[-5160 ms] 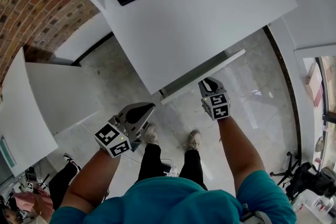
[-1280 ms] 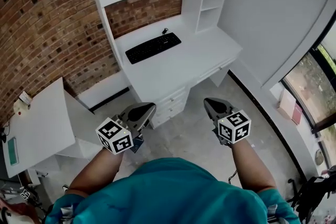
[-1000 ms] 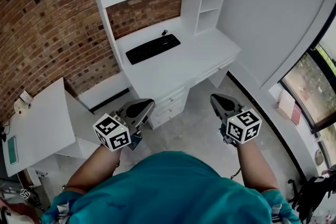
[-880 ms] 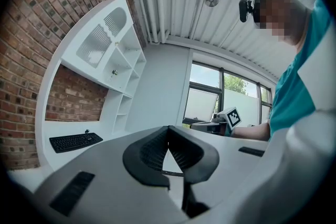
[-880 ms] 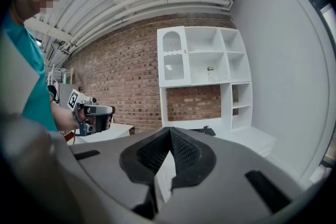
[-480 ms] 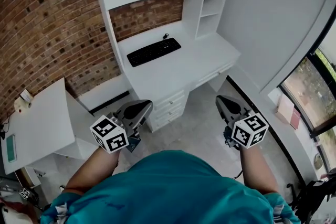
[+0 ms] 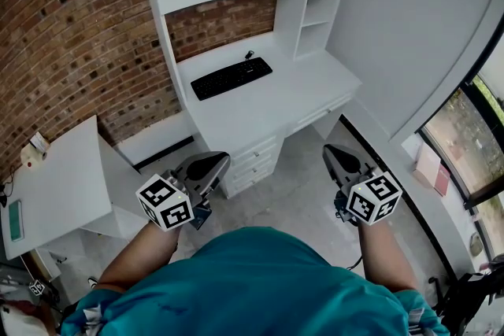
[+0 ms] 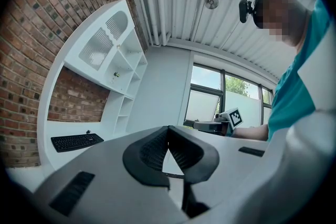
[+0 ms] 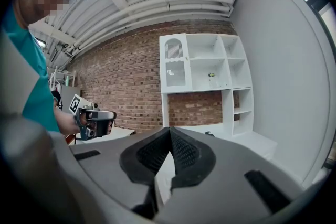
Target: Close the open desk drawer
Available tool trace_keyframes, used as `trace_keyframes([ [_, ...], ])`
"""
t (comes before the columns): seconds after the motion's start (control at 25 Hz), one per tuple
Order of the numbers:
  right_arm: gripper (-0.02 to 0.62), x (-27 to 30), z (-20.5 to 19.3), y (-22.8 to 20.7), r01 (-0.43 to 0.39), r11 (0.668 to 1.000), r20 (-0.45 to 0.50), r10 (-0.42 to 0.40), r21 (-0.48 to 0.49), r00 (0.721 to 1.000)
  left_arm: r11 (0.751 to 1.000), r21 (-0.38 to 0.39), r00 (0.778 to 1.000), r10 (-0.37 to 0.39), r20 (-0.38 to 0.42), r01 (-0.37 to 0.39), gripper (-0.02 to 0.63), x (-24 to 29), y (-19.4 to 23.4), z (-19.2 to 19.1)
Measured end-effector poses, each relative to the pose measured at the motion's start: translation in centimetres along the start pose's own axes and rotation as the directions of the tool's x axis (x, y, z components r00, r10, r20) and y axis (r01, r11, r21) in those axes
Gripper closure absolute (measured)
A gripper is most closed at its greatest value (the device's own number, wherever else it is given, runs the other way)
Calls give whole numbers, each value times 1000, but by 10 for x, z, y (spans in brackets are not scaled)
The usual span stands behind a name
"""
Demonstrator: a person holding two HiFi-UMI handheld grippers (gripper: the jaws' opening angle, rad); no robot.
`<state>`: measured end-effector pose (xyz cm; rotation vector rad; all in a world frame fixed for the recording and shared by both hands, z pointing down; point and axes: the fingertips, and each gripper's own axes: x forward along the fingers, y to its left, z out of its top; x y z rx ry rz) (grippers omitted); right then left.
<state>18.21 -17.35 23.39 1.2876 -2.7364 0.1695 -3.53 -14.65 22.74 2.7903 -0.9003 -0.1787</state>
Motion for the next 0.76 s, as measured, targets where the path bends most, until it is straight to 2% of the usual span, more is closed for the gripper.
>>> trace_keyframes([
  [0.76,575,9,4,1,-23,1000,7,23,1,1000,1000,-16,1000,7,-2,-7,592,2,7,-2],
])
